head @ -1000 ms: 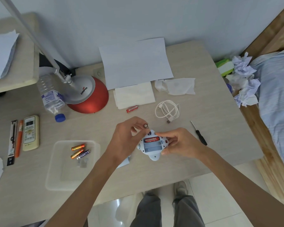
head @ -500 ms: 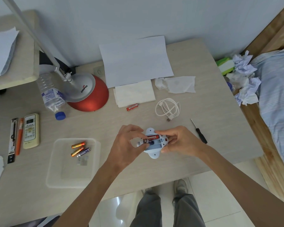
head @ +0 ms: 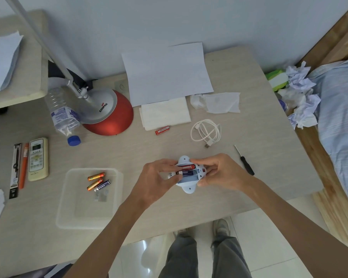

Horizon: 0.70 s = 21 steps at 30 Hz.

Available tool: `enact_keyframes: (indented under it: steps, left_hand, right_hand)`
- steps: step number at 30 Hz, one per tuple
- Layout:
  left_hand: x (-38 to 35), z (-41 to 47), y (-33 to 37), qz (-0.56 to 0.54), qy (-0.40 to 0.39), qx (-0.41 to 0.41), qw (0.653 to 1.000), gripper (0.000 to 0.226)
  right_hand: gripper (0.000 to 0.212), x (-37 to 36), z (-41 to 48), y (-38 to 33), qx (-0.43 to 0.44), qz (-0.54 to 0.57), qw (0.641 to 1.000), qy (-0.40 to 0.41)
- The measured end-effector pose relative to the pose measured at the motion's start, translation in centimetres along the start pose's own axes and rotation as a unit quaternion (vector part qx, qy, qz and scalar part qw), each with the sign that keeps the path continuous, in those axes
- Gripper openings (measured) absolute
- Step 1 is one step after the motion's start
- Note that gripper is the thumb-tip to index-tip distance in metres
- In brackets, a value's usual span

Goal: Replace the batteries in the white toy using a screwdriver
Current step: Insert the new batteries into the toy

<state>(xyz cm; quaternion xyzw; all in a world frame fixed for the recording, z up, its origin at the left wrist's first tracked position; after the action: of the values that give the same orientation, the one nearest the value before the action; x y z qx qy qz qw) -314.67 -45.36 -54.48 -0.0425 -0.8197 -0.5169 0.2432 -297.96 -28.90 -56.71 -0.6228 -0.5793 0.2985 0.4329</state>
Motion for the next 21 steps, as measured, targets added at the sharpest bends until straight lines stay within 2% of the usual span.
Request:
enact_keyframes:
  steps: [10,16,21]
  left_hand:
    - [-0.9,0.5,-0.8,-0.056,0.008,0.032,0.998,0.028]
    - [-0.9,0.4,-1.0,-0.112,-0.007,0.038,0.993,0.041]
    - [-1.1,0.5,-1.2,-0.159,0.018,0.073,0.984,0.029]
  right_hand:
    - [0.080,-0.1,0.1,0.1,0.006,-0.003,1.000,-0.004]
    - [0.080,0.0,0.1,0.2,0.002,-0.003,1.000,-0.003]
    - [0.080,0.0,0.1,0.3,-0.003,-0.001,1.000,-0.005]
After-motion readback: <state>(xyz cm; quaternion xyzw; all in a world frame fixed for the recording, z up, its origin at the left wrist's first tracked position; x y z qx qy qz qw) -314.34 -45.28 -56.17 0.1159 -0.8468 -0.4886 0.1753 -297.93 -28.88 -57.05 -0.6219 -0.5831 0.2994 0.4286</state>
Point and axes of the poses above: each hand's wrist, its own z-axis towards the middle knuckle, its own x-axis out of the back of the hand, y = z × x, the point moved 6 cm from there along z, towards the middle knuckle, and after that the axes turned 8 degrees about -y, right-handed, at the moved point
